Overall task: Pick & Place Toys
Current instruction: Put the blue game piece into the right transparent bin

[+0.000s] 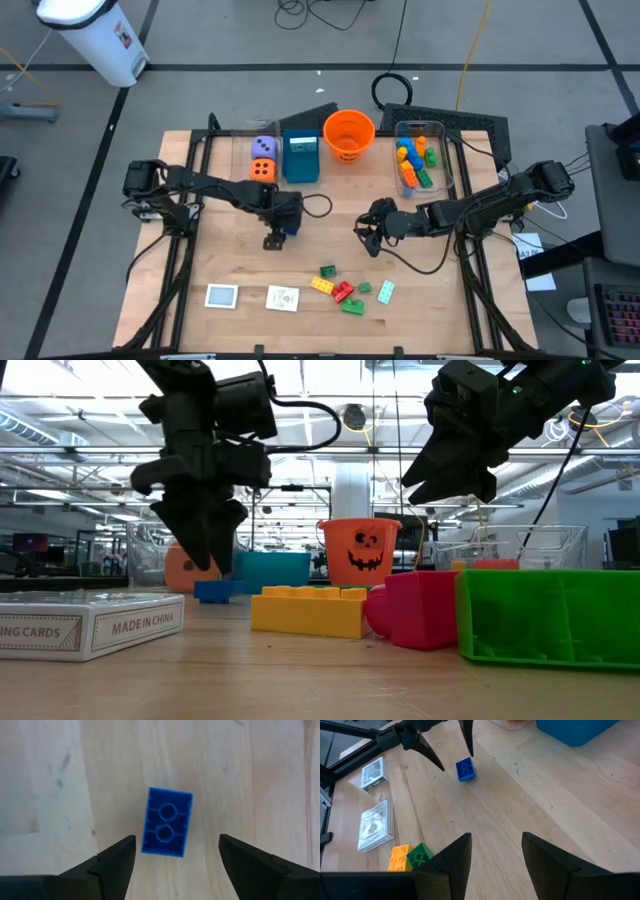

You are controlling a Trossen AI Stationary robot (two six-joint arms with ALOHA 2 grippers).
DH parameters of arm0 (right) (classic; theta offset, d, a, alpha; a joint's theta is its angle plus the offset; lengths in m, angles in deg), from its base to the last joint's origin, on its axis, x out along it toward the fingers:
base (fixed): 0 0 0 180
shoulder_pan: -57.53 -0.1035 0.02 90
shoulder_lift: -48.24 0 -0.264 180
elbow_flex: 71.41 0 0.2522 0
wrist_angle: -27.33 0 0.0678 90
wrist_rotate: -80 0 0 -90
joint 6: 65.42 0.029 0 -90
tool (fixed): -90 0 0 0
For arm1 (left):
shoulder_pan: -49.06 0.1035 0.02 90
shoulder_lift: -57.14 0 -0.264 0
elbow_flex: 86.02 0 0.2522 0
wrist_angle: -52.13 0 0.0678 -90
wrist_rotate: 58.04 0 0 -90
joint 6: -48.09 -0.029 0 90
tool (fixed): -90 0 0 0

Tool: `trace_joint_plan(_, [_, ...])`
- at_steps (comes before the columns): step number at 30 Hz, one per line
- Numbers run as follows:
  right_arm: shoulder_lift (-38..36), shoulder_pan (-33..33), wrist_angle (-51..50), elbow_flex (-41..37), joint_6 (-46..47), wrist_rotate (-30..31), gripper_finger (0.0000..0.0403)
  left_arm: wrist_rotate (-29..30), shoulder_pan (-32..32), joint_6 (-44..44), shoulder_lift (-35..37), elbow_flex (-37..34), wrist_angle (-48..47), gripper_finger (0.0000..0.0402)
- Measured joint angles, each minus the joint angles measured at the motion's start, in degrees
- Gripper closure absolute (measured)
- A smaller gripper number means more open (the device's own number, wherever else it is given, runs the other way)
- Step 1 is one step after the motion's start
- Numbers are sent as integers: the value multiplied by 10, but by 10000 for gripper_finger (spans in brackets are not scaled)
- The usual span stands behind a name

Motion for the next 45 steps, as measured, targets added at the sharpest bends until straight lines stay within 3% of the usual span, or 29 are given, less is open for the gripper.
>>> trace_joint_plan(14, [0, 0, 0, 0, 0, 0, 236, 28, -5, -39, 0, 0, 18, 108])
trace_joint_plan(33, [0, 0, -9, 0, 2, 0, 236, 14, -5, -13, -70, 2, 36, 110])
trace_joint_plan(45, [0, 0, -9, 0, 1, 0, 236, 14, 7, -2, -64, 0, 30, 227])
